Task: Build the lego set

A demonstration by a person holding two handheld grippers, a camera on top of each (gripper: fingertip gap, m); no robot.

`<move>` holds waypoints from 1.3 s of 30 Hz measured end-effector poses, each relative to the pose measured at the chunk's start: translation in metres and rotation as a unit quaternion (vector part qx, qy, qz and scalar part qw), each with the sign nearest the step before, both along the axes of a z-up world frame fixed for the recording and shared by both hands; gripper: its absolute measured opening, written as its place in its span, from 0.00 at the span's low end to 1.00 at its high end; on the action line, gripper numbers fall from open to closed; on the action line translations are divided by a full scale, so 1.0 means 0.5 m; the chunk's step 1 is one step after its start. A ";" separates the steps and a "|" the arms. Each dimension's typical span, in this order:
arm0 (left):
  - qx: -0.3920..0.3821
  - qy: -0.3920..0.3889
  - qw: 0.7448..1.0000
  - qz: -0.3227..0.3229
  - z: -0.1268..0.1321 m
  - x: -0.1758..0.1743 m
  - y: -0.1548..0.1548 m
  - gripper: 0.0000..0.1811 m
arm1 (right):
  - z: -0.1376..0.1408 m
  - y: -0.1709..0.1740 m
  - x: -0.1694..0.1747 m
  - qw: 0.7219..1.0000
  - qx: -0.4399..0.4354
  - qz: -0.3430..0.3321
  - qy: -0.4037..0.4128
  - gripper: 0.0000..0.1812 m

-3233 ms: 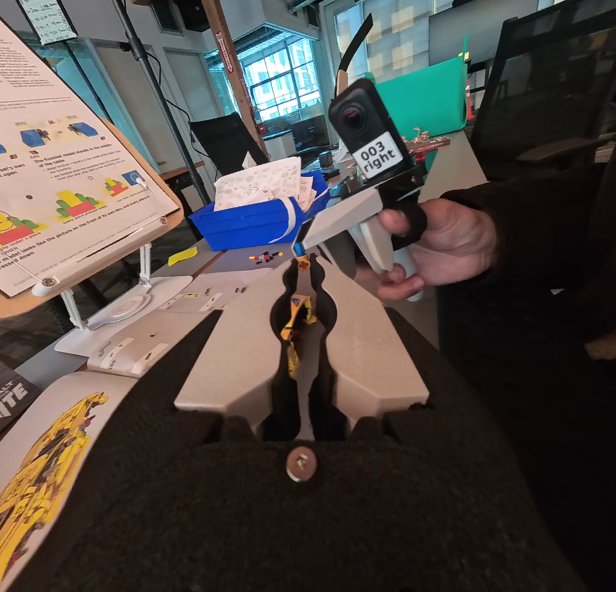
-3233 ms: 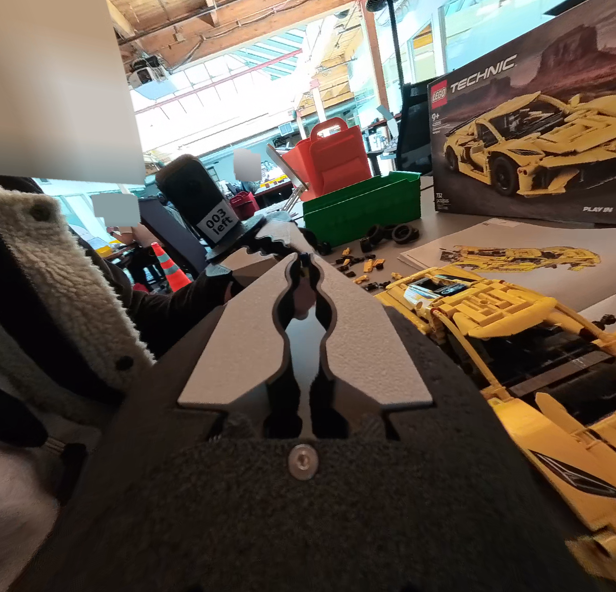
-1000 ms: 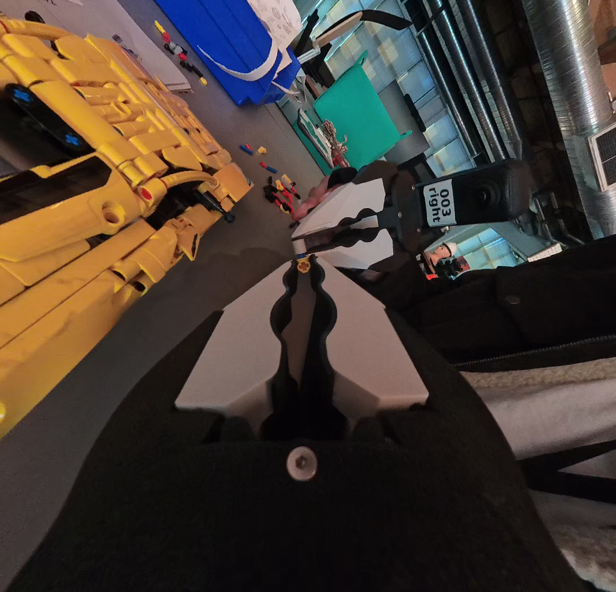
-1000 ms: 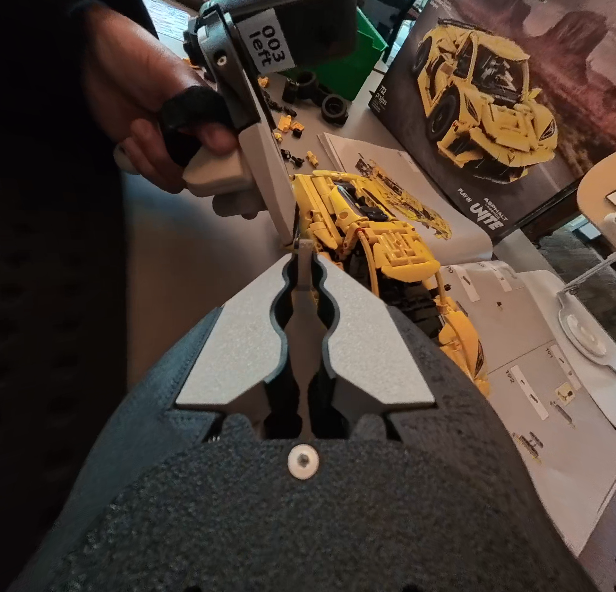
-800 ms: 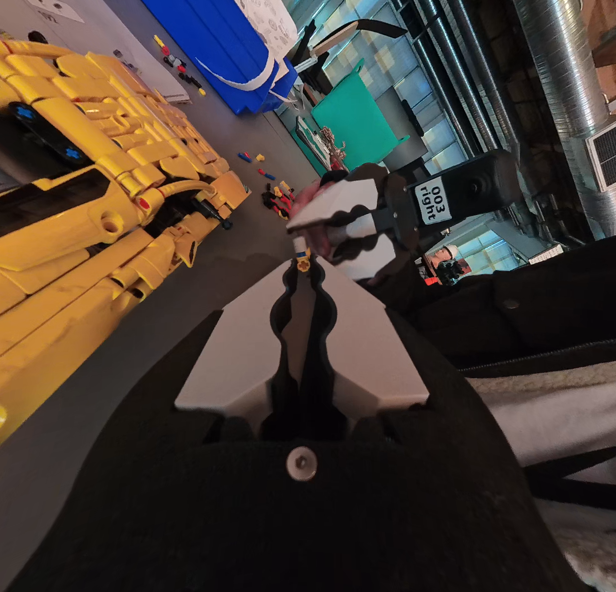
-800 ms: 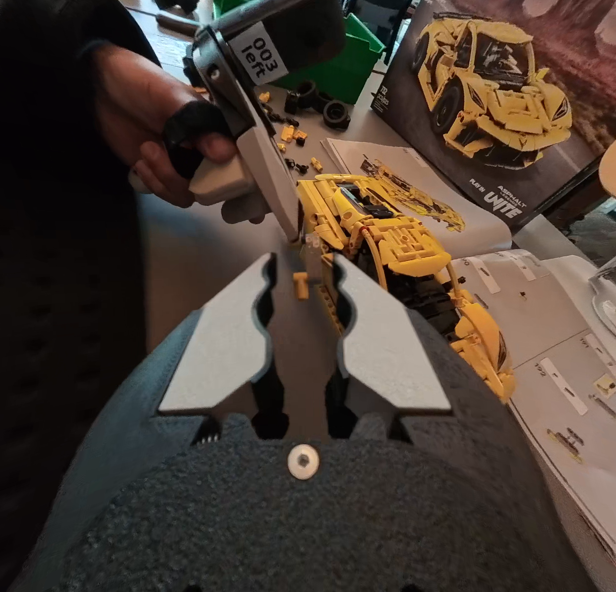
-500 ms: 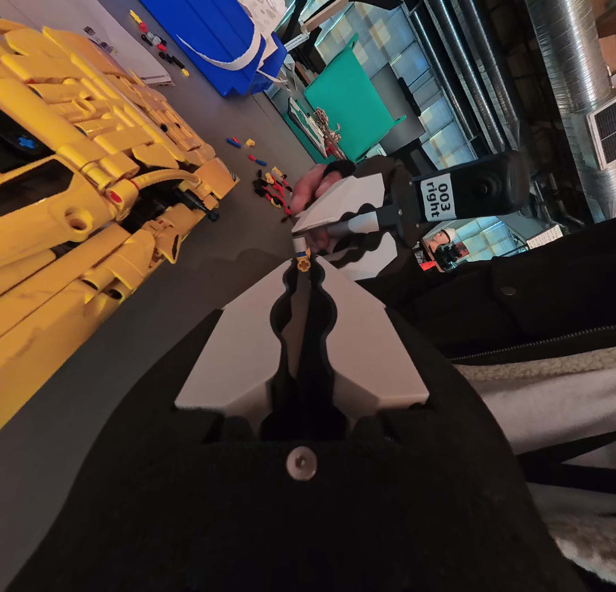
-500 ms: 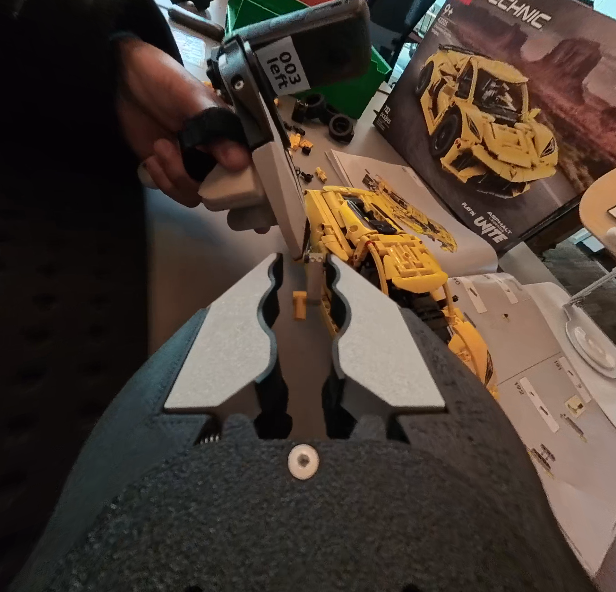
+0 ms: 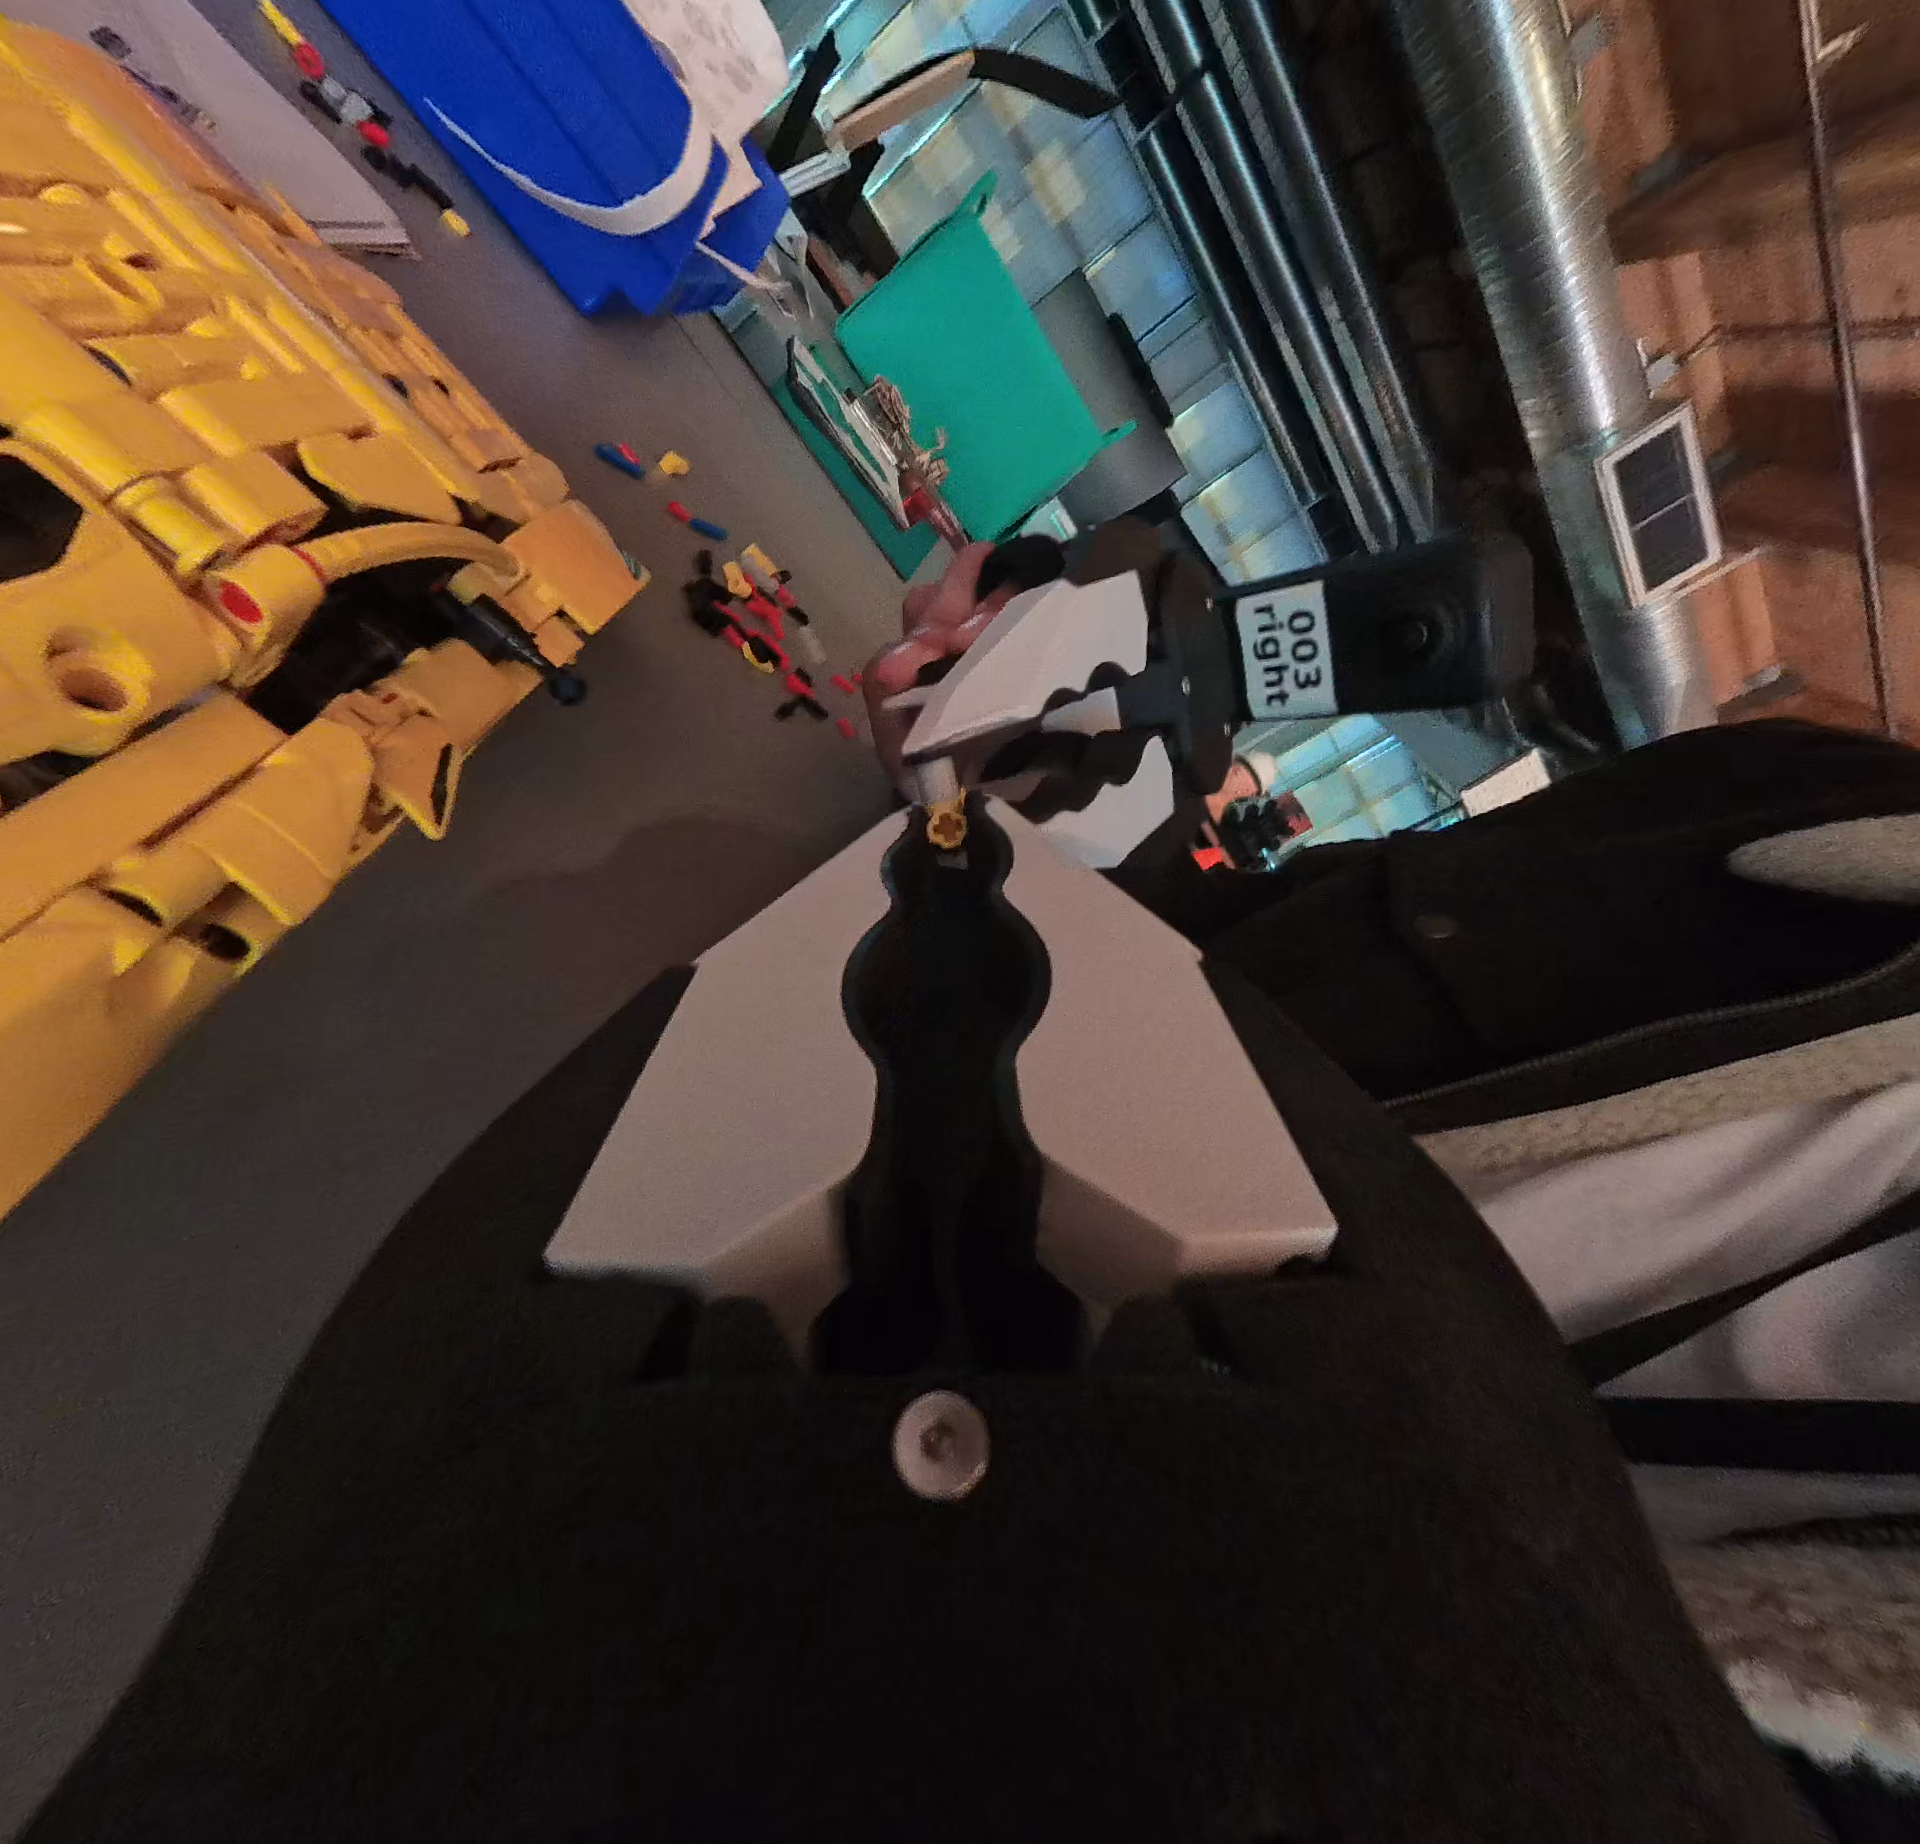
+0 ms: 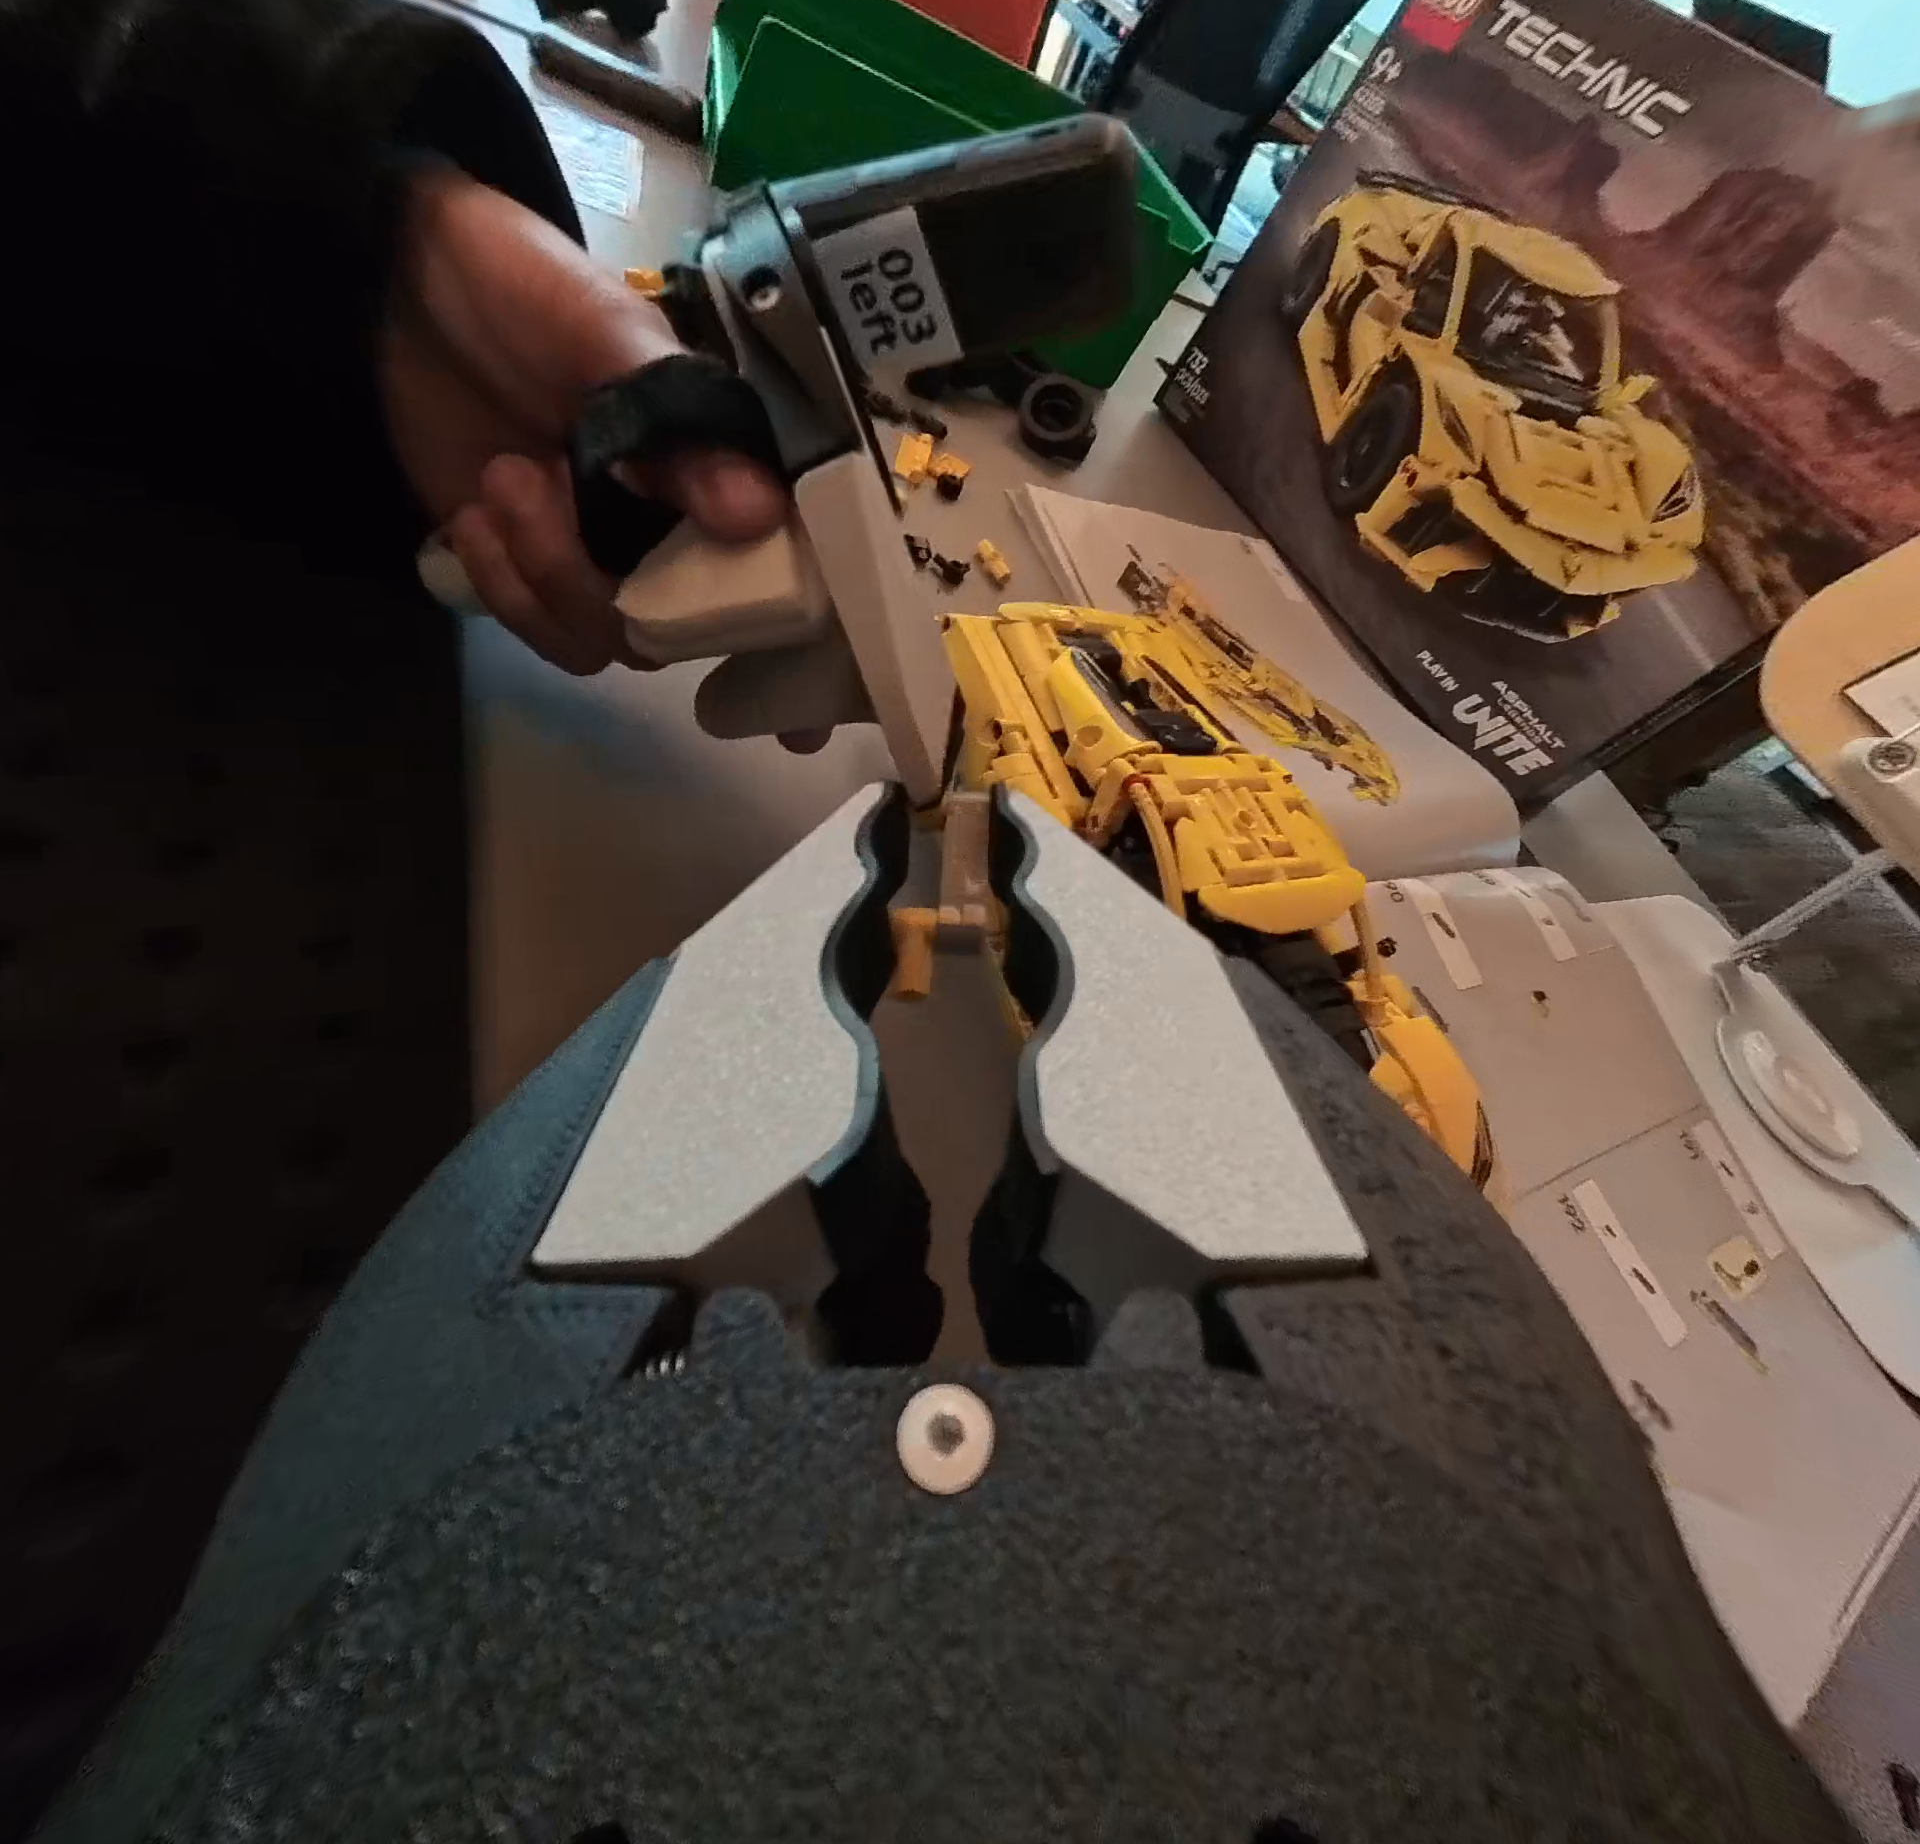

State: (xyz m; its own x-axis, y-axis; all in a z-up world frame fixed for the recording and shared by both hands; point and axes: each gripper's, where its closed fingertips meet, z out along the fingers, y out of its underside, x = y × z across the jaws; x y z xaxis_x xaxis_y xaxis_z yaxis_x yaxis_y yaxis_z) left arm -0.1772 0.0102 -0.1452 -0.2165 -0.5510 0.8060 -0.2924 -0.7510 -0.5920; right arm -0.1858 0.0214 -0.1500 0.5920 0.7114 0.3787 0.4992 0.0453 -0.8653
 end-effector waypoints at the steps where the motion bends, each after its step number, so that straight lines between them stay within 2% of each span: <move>1: 0.007 0.003 1.000 0.006 -0.002 0.000 0.004 0.03 | -0.003 0.004 0.000 1.000 0.004 -0.003 -0.004 0.08; 3: 0.017 -0.004 1.000 0.014 0.005 0.000 0.009 0.04 | 0.005 0.009 -0.001 1.000 0.017 -0.005 0.010 0.08; 6: 0.019 -0.012 1.000 0.021 0.012 -0.002 0.015 0.04 | 0.011 0.015 -0.001 0.997 -0.013 -0.013 0.071 0.09; 7: 0.021 -0.019 0.999 0.029 0.017 -0.004 0.020 0.04 | 0.018 0.016 0.005 0.995 -0.017 -0.018 0.092 0.16; 9: 0.038 -0.029 0.998 0.052 0.025 -0.010 0.038 0.04 | 0.036 0.019 0.035 0.991 -0.015 -0.031 0.128 0.21; 11: 0.080 -0.030 0.993 0.078 0.029 -0.014 0.053 0.04 | 0.049 0.044 0.108 0.981 -0.013 -0.101 0.166 0.22; 13: 0.130 -0.035 0.985 0.111 0.037 -0.015 0.067 0.04 | 0.053 0.066 0.200 0.960 -0.023 -0.181 0.211 0.28; 15: 0.176 -0.037 0.975 0.133 0.046 -0.016 0.073 0.04 | 0.057 0.080 0.316 0.921 -0.019 -0.288 0.260 0.23; 16: 0.198 -0.039 0.969 0.145 0.051 -0.017 0.077 0.04 | 0.057 0.080 0.360 0.903 -0.016 -0.324 0.281 0.24; 18: 0.238 -0.042 0.956 0.165 0.059 -0.019 0.082 0.04 | 0.040 0.080 0.421 0.873 -0.029 -0.385 0.299 0.24; 19: 0.251 -0.044 0.952 0.172 0.062 -0.020 0.084 0.04 | 0.019 0.080 0.435 0.867 -0.047 -0.405 0.287 0.24; 21: 0.257 -0.047 0.949 0.180 0.065 -0.022 0.087 0.04 | -0.003 0.084 0.428 0.868 -0.069 -0.407 0.275 0.25; 25: 0.233 -0.046 0.955 0.180 0.064 -0.025 0.092 0.04 | -0.009 0.088 0.409 0.876 -0.076 -0.392 0.272 0.23; 32: 0.238 -0.036 0.955 0.173 0.055 -0.020 0.089 0.04 | -0.007 0.091 0.373 0.880 -0.102 -0.337 0.317 0.18; 39: 0.225 -0.037 0.959 0.169 0.053 -0.020 0.087 0.04 | -0.008 0.092 0.358 0.892 -0.101 -0.322 0.302 0.14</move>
